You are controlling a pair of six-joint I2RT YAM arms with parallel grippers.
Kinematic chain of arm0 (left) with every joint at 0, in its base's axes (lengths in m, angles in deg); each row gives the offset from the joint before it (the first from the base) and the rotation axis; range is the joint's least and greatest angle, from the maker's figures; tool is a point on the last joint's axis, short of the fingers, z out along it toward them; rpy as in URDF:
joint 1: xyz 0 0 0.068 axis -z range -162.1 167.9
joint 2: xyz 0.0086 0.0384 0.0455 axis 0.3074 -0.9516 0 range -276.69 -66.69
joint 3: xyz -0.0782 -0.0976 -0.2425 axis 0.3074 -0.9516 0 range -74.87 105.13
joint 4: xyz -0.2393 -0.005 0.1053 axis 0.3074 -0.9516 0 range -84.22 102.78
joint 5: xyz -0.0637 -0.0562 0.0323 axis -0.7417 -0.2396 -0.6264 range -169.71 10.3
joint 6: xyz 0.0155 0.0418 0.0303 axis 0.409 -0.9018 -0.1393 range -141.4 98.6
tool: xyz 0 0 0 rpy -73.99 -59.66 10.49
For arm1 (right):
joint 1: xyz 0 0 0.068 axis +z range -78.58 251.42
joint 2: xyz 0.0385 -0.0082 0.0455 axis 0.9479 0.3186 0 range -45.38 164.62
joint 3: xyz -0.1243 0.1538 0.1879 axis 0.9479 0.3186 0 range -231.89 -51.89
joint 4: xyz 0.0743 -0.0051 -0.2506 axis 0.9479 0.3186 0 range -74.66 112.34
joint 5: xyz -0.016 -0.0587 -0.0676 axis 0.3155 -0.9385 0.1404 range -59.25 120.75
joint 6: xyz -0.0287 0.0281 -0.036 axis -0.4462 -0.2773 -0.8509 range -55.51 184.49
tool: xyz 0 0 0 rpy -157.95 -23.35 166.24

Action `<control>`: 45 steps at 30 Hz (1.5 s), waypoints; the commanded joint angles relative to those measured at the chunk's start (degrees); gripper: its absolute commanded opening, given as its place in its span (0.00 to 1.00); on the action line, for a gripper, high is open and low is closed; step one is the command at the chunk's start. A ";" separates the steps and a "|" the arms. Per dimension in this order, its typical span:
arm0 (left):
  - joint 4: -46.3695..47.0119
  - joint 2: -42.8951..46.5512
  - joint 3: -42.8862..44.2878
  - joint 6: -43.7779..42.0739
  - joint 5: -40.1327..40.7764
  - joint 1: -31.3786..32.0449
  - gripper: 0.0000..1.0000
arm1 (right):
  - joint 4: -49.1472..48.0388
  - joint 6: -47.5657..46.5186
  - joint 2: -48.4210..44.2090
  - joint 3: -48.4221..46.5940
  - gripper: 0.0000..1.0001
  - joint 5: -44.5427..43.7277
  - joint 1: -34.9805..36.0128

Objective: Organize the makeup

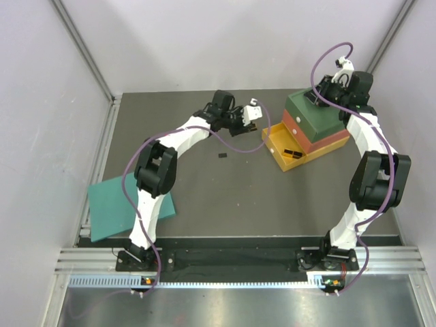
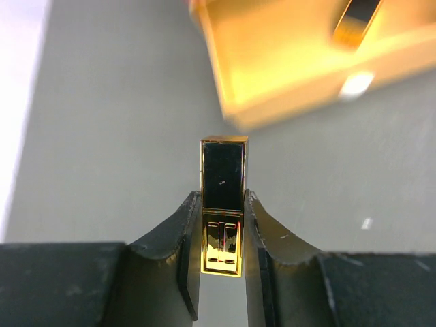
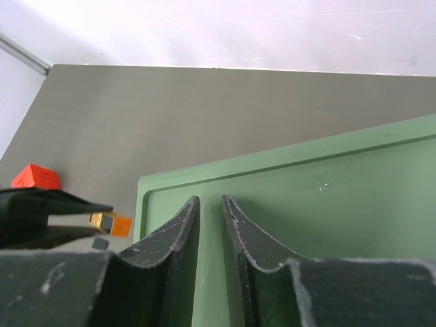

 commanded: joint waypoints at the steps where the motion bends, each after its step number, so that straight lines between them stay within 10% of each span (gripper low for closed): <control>1: 4.78 3.91 3.62 -1.37 -3.32 4.38 0.00 | 24.44 -1.24 7.74 6.95 0.22 -3.00 -0.14; 20: 12.96 -1.19 6.88 -3.84 -6.31 12.74 0.01 | 24.26 -1.16 7.66 7.03 0.22 -2.57 -0.14; 39: 13.13 -1.54 3.98 -4.45 -2.10 13.71 0.76 | 24.08 -1.07 7.22 7.30 0.22 -2.30 -0.14; 45: 14.89 1.53 4.15 -3.83 3.62 13.27 0.82 | 23.73 -0.98 7.04 7.56 0.22 -2.30 -0.14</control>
